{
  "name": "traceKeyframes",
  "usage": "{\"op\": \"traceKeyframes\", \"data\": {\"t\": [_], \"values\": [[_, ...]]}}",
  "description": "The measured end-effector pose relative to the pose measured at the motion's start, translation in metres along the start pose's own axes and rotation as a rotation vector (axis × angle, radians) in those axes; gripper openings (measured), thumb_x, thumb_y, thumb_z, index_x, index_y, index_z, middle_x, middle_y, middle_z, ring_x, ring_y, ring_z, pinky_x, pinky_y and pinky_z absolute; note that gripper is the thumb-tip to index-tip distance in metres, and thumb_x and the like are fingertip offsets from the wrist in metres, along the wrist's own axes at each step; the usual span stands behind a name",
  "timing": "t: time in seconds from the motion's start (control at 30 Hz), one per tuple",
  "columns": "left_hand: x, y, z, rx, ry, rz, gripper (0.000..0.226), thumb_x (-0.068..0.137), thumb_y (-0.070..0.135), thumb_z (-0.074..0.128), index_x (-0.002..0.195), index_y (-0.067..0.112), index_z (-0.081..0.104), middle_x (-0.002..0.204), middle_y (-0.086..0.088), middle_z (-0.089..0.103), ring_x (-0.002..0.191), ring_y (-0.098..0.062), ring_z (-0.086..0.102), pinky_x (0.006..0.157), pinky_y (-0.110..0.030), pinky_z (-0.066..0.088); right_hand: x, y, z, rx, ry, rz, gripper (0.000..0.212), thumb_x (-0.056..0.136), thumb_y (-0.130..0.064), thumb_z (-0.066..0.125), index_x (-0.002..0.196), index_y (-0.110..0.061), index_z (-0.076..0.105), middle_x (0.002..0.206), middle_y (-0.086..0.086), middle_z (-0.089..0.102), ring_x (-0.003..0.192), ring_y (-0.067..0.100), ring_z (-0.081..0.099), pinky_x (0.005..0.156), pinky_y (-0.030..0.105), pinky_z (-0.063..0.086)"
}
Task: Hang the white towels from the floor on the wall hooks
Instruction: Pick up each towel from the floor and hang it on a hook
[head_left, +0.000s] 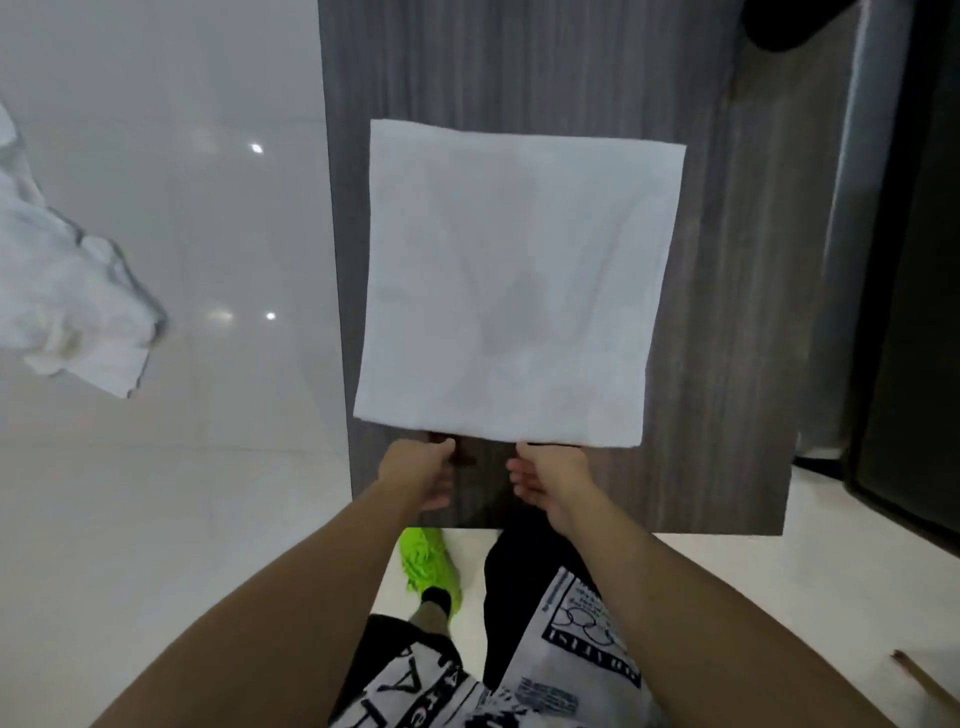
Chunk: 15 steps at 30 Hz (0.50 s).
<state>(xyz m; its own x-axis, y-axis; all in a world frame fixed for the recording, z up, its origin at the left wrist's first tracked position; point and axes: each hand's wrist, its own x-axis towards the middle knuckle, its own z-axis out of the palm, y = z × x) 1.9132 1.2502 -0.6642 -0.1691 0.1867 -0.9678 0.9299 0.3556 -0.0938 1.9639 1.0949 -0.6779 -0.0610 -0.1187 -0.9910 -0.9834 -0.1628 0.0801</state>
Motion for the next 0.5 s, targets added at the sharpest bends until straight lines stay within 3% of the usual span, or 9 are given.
{"op": "traceKeyframes", "data": {"t": [0.03,0.13,0.2,0.33,0.5], "values": [[0.002,-0.004,0.006,-0.17,-0.056,-0.047,0.02,0.092,0.023,0.065,0.086,0.006,0.06,0.066,-0.008,0.063,0.055,-0.019,0.061,0.05,-0.03,0.051,0.003,0.003,0.006,0.118,-0.018,0.031,0.006,0.095,-0.014,0.06,0.093,-0.009,0.061,0.08,0.009,0.065,0.064,0.016,0.057,0.062,0.028,0.05],[0.012,-0.005,0.017,-0.513,-0.129,-0.05,0.026,0.097,0.02,0.058,0.119,0.005,0.057,0.11,-0.009,0.063,0.1,-0.025,0.061,0.085,-0.038,0.052,0.012,0.004,0.013,0.376,-0.049,0.041,0.008,0.094,-0.013,0.063,0.097,-0.006,0.061,0.089,0.009,0.065,0.076,0.017,0.06,0.075,0.03,0.052],[0.013,0.005,0.021,-0.641,-0.147,-0.015,0.031,0.098,0.017,0.056,0.127,0.006,0.055,0.118,-0.01,0.061,0.109,-0.026,0.058,0.093,-0.038,0.049,0.014,0.0,0.012,0.447,-0.067,0.011,0.013,0.093,-0.014,0.066,0.101,-0.005,0.061,0.092,0.009,0.066,0.08,0.017,0.062,0.082,0.031,0.053],[-0.005,0.029,0.024,-0.726,-0.167,0.066,0.026,0.095,0.011,0.058,0.12,0.004,0.059,0.117,-0.014,0.064,0.105,-0.026,0.063,0.091,-0.038,0.054,-0.003,-0.013,0.008,0.568,-0.087,-0.056,0.021,0.088,-0.013,0.071,0.104,-0.002,0.064,0.101,0.013,0.069,0.09,0.019,0.066,0.083,0.029,0.053],[-0.061,0.041,0.008,-0.797,-0.091,0.315,0.017,0.086,-0.001,0.064,0.103,0.002,0.064,0.101,-0.015,0.071,0.089,-0.026,0.07,0.074,-0.033,0.06,-0.066,-0.03,0.021,0.674,-0.085,-0.252,0.009,0.088,-0.004,0.068,0.096,-0.003,0.064,0.092,0.015,0.069,0.083,0.022,0.069,0.066,0.026,0.057]]}}
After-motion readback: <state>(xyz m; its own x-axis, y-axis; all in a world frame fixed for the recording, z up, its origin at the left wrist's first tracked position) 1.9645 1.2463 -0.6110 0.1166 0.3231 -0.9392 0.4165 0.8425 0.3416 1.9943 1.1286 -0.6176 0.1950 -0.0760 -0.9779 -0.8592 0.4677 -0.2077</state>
